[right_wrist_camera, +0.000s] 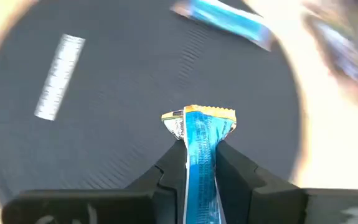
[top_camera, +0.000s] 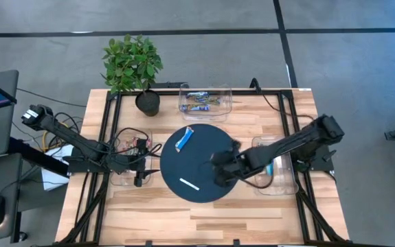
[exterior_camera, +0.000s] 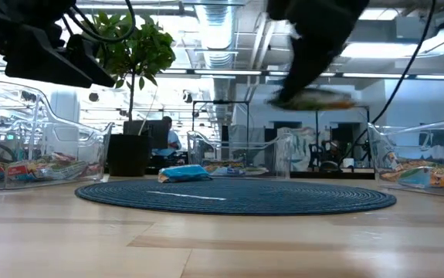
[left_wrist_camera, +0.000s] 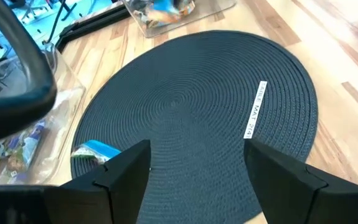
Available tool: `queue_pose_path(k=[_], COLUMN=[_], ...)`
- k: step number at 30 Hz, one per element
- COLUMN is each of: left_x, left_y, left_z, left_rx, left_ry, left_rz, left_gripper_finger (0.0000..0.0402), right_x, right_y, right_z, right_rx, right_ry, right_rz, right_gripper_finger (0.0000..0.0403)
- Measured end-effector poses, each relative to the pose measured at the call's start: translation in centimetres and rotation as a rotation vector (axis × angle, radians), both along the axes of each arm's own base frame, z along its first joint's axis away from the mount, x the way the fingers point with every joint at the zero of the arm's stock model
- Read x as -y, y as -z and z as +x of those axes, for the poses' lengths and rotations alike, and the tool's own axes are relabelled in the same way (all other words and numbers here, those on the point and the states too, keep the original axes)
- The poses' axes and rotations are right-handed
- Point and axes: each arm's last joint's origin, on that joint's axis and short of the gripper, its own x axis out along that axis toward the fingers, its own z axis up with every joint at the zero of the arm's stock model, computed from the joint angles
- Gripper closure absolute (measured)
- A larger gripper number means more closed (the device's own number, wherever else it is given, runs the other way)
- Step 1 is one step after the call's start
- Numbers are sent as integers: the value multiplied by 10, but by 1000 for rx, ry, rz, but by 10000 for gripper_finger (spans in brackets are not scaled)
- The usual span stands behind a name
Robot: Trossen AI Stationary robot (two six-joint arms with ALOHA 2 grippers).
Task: Pick and place Granola Bars by type
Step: Put the bottom orange granola bar into the right transparent bin
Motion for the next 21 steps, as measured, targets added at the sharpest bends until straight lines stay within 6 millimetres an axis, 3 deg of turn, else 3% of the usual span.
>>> queue_pose_path(k=[5,13,21], left_x=[0,1,1], left_y=[0,1,1], left_z=[0,0,0], left_rx=[-2,-13,-12], left_ry=[3,16,16], left_rz=[-11,-26,-26], left_gripper_finger=[150,150,150], right_x=[7,3,-13], right_y=[-24,-37,-21], right_z=[-40,-100,-112], right_rx=[-29,-157,-149], right_ry=[255,647,634], right_rz=[-5,-100,-120], right_gripper_finger=[343,343,343])
